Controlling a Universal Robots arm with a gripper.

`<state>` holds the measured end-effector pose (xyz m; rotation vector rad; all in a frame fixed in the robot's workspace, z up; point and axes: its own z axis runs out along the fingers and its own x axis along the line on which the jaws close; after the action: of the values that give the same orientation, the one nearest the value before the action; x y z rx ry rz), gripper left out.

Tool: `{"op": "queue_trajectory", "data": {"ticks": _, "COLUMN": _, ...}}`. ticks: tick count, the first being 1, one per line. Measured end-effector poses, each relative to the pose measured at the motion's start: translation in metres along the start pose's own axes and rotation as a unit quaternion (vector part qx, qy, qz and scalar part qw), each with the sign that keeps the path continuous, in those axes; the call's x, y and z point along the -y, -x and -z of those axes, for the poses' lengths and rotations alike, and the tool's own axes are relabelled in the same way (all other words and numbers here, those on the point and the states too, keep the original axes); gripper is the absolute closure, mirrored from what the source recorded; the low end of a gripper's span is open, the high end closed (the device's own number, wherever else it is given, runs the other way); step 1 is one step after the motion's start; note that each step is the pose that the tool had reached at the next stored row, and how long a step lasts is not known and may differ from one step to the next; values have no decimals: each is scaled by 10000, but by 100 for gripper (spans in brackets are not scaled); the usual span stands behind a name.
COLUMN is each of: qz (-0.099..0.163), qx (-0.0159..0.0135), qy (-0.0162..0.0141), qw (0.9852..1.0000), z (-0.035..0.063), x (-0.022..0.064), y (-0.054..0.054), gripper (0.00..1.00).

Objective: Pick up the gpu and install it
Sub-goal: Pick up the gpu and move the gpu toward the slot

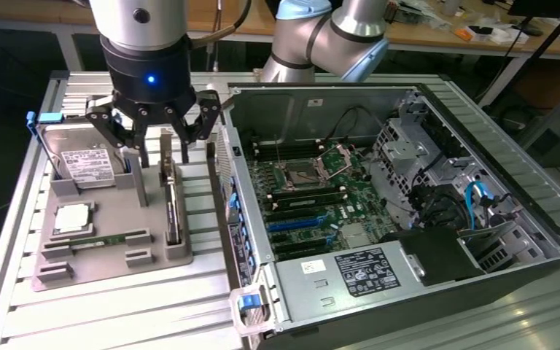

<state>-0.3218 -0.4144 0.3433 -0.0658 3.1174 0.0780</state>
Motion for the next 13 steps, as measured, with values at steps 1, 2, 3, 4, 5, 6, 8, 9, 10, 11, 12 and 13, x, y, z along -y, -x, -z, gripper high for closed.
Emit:
{"op": "queue_trajectory", "data": {"ticks": 1, "qz": 0, "qx": 0, "qy": 0, "qw": 10000, "z": -18, "x": 1, "y": -1, "gripper": 46}}
{"op": "queue_trajectory", "data": {"ticks": 2, "qz": 0, "qx": 0, "qy": 0, "qw": 10000, "z": -35, "x": 2, "y": -1, "gripper": 46}}
{"op": "queue_trajectory", "data": {"ticks": 3, "qz": -1, "qx": -1, "qy": 0, "qw": 10000, "z": -55, "x": 3, "y": -2, "gripper": 46}}
{"op": "queue_trajectory", "data": {"ticks": 4, "qz": -1, "qx": -1, "qy": 0, "qw": 10000, "z": -75, "x": 5, "y": -3, "gripper": 46}}
{"op": "queue_trajectory", "data": {"ticks": 5, "qz": -1, "qx": 0, "qy": 0, "qw": 10000, "z": -95, "x": 6, "y": -3, "gripper": 46}}
{"op": "queue_trajectory", "data": {"ticks": 6, "qz": -1, "qx": 0, "qy": 0, "qw": 10000, "z": -113, "x": 7, "y": -3, "gripper": 46}}
{"op": "queue_trajectory", "data": {"ticks": 8, "qz": 0, "qx": 0, "qy": 0, "qw": 10000, "z": -150, "x": 9, "y": -4, "gripper": 46}}
{"op": "queue_trajectory", "data": {"ticks": 9, "qz": 0, "qx": 0, "qy": 0, "qw": 10000, "z": -169, "x": 10, "y": -4, "gripper": 46}}
{"op": "queue_trajectory", "data": {"ticks": 10, "qz": 0, "qx": 0, "qy": 0, "qw": 10000, "z": -188, "x": 11, "y": -5, "gripper": 46}}
{"op": "queue_trajectory", "data": {"ticks": 11, "qz": 0, "qx": 0, "qy": 0, "qw": 10000, "z": -206, "x": 12, "y": -5, "gripper": 46}}
{"op": "queue_trajectory", "data": {"ticks": 12, "qz": 0, "qx": -1, "qy": 0, "qw": 10000, "z": -223, "x": 14, "y": -6, "gripper": 46}}
{"op": "queue_trajectory", "data": {"ticks": 13, "qz": 0, "qx": 0, "qy": 0, "qw": 10000, "z": -241, "x": 15, "y": -6, "gripper": 46}}
